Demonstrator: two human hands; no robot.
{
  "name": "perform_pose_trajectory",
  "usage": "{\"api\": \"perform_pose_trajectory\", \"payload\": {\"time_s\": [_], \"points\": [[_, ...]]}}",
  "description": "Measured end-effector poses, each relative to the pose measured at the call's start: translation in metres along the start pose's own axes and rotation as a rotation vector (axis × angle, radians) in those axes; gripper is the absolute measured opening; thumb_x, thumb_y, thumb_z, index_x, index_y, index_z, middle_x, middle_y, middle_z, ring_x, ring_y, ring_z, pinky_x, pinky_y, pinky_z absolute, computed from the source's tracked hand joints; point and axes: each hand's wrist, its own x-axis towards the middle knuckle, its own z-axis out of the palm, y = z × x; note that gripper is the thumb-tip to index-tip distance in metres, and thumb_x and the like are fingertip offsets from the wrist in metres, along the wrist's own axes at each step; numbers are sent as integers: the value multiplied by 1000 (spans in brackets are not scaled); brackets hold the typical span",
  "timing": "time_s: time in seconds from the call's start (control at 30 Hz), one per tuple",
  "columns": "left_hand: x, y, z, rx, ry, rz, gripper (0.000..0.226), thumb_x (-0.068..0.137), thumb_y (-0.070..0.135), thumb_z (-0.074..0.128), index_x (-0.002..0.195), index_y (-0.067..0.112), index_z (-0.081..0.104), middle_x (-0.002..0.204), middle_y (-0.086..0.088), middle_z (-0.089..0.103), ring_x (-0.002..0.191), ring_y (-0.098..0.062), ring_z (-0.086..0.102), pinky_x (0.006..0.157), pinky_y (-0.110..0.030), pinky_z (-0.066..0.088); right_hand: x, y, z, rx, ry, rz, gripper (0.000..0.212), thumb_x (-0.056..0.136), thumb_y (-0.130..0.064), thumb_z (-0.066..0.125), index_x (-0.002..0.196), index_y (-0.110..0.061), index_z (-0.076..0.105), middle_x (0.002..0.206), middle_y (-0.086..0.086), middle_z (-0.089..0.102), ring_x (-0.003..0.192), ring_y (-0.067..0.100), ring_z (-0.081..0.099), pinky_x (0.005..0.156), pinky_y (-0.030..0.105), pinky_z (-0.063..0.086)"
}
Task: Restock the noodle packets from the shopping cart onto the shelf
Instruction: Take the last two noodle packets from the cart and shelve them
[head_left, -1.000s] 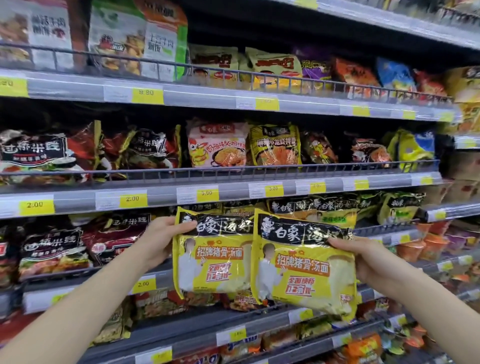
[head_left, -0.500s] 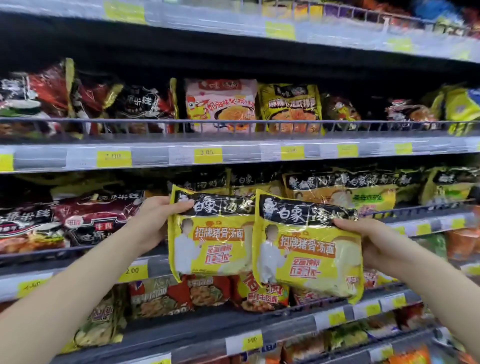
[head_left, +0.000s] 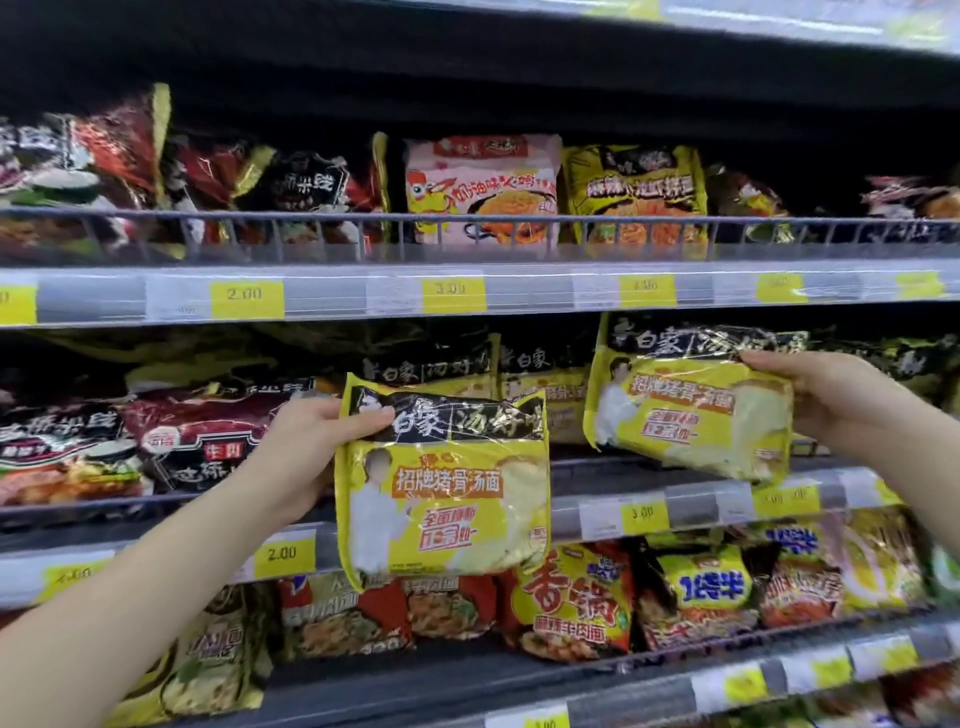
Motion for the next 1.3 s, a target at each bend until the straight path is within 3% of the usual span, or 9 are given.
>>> {"api": "perform_pose_trajectory", "payload": {"time_s": [0.07, 0.23, 0.43, 0.53, 0.6, 0.7, 0.9, 1.1, 1.3], "points": [[-2, 3, -5, -4, 18, 0, 16, 75, 12, 71, 74, -2, 61, 85, -26, 64, 75, -36, 63, 77, -52, 49, 12, -1, 18, -40, 28, -20, 8, 82, -10, 69, 84, -5, 62, 47, -1, 66, 38, 8, 62, 36, 19, 49], [-5, 5, -13, 5, 17, 20, 14, 76, 14, 68, 78, 0, 66, 77, -16, 71, 63, -26, 69, 59, -33, 56, 30, 5, 66, -140, 67, -94, 33, 81, -7, 71, 109, 4, 59, 55, 6, 63, 31, 7, 56, 32, 17, 42], [-10, 8, -21, 9, 27, -4, 23, 65, 22, 71, 74, 1, 69, 86, -27, 69, 67, -32, 66, 76, -48, 53, 40, 7, 105, -242, 51, -133, 39, 77, -9, 76, 105, -5, 50, 64, 11, 54, 40, 20, 51, 28, 11, 30], [-14, 12, -20, 20, 28, -19, 24, 70, 20, 70, 79, -2, 68, 93, -31, 68, 73, -36, 65, 79, -49, 53, 50, 11, 117, -309, 28, -155, 53, 73, -10, 81, 116, 5, 54, 106, 20, 62, 82, 29, 61, 67, 30, 52], [-14, 15, -19, 22, 28, -25, 37, 68, 22, 71, 87, -9, 66, 96, -34, 66, 79, -40, 64, 81, -54, 51, 51, 15, 121, -315, 21, -136, 72, 73, -8, 80, 133, 8, 43, 130, 23, 54, 114, 34, 56, 94, 41, 47], [-13, 18, -18, 17, 30, -16, 48, 69, 22, 71, 96, -16, 61, 98, -36, 64, 81, -42, 63, 84, -59, 48, 59, 18, 122, -344, 23, -119, 77, 76, -8, 78, 138, 8, 36, 138, 24, 48, 123, 36, 50, 98, 39, 44], [-5, 15, -16, 21, 21, -10, 21, 78, 15, 67, 86, -5, 67, 86, -24, 72, 68, -32, 70, 73, -45, 56, 54, 11, 126, -1105, 55, -237, 45, 89, -33, 63, 118, 1, 58, 116, 19, 62, 104, 33, 60, 67, 28, 41], [-1, 14, -12, 8, 21, 0, 20, 79, 14, 66, 85, -4, 67, 80, -19, 73, 66, -29, 70, 66, -37, 57, 54, 23, 133, -1516, -39, -298, 15, 88, -8, 55, 102, -4, 59, 76, 6, 52, 80, 30, 58, 66, 30, 44], [-1, 16, -9, 8, 18, 1, 24, 77, 17, 67, 86, -5, 67, 86, -22, 72, 71, -31, 70, 72, -41, 56, 45, 32, 143, -1783, 31, -473, 46, 89, 9, 43, 134, 5, 38, 131, 23, 53, 117, 35, 56, 87, 40, 48]]}}
